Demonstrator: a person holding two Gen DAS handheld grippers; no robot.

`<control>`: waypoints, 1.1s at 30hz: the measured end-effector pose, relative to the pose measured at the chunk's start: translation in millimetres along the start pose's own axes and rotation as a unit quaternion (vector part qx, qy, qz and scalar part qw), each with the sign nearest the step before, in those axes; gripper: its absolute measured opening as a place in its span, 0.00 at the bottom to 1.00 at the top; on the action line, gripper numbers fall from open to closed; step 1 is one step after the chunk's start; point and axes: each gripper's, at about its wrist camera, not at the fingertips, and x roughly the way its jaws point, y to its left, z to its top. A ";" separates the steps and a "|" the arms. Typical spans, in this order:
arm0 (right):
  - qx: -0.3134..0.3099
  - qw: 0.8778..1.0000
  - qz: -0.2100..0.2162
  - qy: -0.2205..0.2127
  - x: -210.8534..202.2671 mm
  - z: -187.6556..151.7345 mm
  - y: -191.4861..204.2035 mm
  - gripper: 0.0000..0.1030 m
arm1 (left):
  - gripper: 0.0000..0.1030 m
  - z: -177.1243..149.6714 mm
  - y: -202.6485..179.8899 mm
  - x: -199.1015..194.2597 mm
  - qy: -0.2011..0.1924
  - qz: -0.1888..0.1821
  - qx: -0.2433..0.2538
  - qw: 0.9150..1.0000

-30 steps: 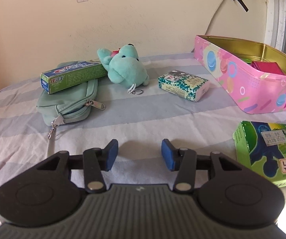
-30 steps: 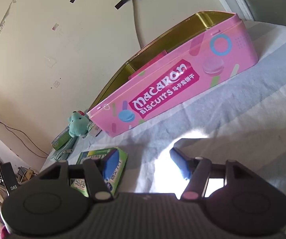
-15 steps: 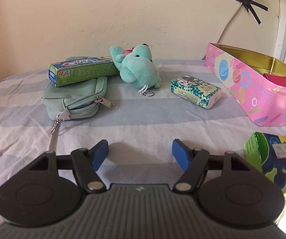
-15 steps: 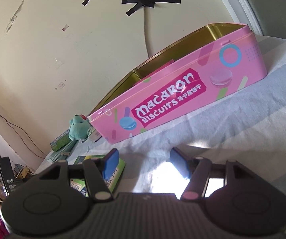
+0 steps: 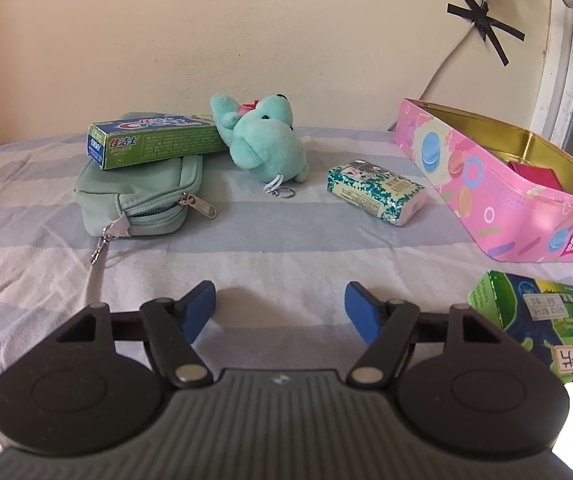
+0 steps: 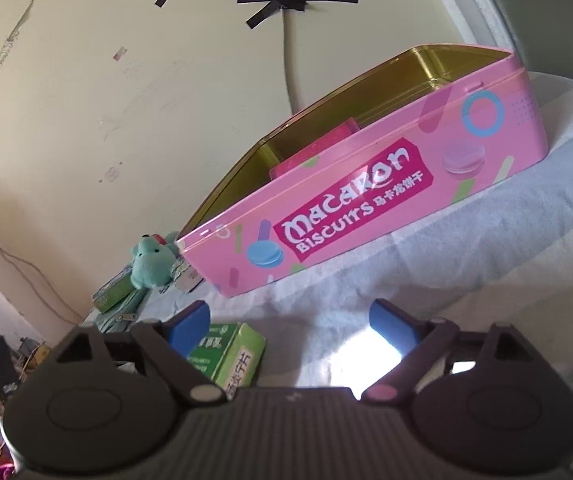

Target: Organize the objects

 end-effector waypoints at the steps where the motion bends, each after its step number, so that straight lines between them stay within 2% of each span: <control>1: 0.003 0.999 -0.033 -0.018 0.9 0.6 2.7 0.85 | 0.71 -0.2 1.5 -1.0 -0.002 -0.005 -0.006 1.000; 4: 0.013 0.986 -0.144 -0.078 2.4 0.5 5.7 0.79 | 0.72 0.0 4.6 -1.4 -0.002 -0.019 -0.018 1.000; 6: 0.012 0.976 -0.196 -0.096 5.1 -1.6 10.6 0.78 | 0.73 -0.2 4.4 -1.0 -0.001 -0.020 -0.019 1.000; 10: -0.019 0.959 -0.265 -0.096 16.0 -5.1 22.0 0.78 | 0.76 0.1 2.0 0.3 0.001 -0.017 -0.007 1.000; 14: -0.016 0.948 -0.300 -0.102 16.8 -6.8 22.3 0.78 | 0.81 0.1 -0.5 1.9 0.006 -0.030 0.008 0.999; 18: 0.012 0.940 -0.320 -0.120 9.7 -11.0 17.0 0.78 | 0.82 -0.3 -4.2 2.1 0.010 -0.062 0.030 0.998; 20: 0.008 0.938 -0.328 -0.116 13.3 -8.7 19.4 0.79 | 0.82 -0.7 0.9 0.9 0.007 -0.079 0.014 0.997; 22: 0.007 0.937 -0.330 -0.116 14.3 -8.2 20.7 0.79 | 0.86 -0.7 2.7 0.7 0.008 -0.091 0.001 0.996; 27: 0.014 0.938 -0.325 -0.121 12.3 -8.3 20.1 0.79 | 0.86 -0.6 1.2 1.0 0.009 -0.093 0.002 0.996; 29: 0.009 0.941 -0.317 -0.116 14.1 -6.8 21.2 0.83 | 0.86 -0.5 3.3 0.5 0.007 -0.094 -0.005 0.996; 33: -0.002 0.951 -0.288 -0.108 14.4 -6.5 21.6 0.83 | 0.86 -0.1 6.5 0.3 0.007 -0.093 -0.011 0.996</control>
